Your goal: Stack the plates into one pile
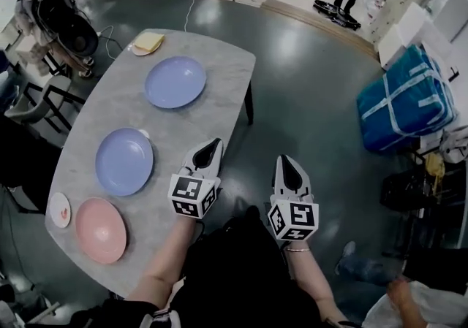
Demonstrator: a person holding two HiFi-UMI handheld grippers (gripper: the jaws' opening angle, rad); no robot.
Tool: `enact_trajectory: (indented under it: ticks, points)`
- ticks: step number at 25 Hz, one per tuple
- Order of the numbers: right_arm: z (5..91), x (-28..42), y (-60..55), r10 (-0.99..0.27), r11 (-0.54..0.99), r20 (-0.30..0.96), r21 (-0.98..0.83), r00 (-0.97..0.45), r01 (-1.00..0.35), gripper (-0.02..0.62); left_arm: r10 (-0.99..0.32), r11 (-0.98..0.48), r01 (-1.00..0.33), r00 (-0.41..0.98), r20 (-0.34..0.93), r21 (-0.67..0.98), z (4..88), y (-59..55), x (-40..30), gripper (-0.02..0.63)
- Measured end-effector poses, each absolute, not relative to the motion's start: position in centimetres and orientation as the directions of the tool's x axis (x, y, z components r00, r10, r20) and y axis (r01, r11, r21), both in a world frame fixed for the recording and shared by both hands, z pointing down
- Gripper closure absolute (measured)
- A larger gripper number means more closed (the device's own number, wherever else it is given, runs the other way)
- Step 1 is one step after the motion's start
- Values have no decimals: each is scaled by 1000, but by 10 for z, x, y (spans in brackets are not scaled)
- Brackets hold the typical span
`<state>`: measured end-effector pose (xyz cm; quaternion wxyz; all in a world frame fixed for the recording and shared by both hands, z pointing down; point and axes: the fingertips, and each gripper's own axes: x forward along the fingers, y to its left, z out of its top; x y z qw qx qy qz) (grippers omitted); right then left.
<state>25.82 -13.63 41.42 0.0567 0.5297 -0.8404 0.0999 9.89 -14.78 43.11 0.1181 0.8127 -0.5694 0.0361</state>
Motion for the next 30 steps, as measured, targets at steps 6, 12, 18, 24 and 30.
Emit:
enact_trajectory:
  ticks: [6, 12, 18, 24, 30]
  points:
    - [414, 193, -186, -764, 607, 198, -107, -615, -788, 589, -966, -138, -979, 166, 199, 148, 431, -162, 43, 600]
    - [415, 115, -216, -554, 806, 189, -121, -811, -579, 589, -972, 130, -982, -98, 211, 140, 432, -151, -15, 600]
    - [417, 53, -223, -368, 910, 197, -125, -909, -395, 589, -924, 339, -931, -302, 234, 137, 436, -133, -59, 600]
    - [429, 27, -233, -240, 952, 210, -138, -948, -272, 589, -859, 485, -865, -442, 257, 133, 448, -121, -76, 600]
    - [439, 5, -232, -161, 968, 227, -153, -961, -199, 589, -809, 566, -813, -517, 280, 134, 457, -108, -91, 600]
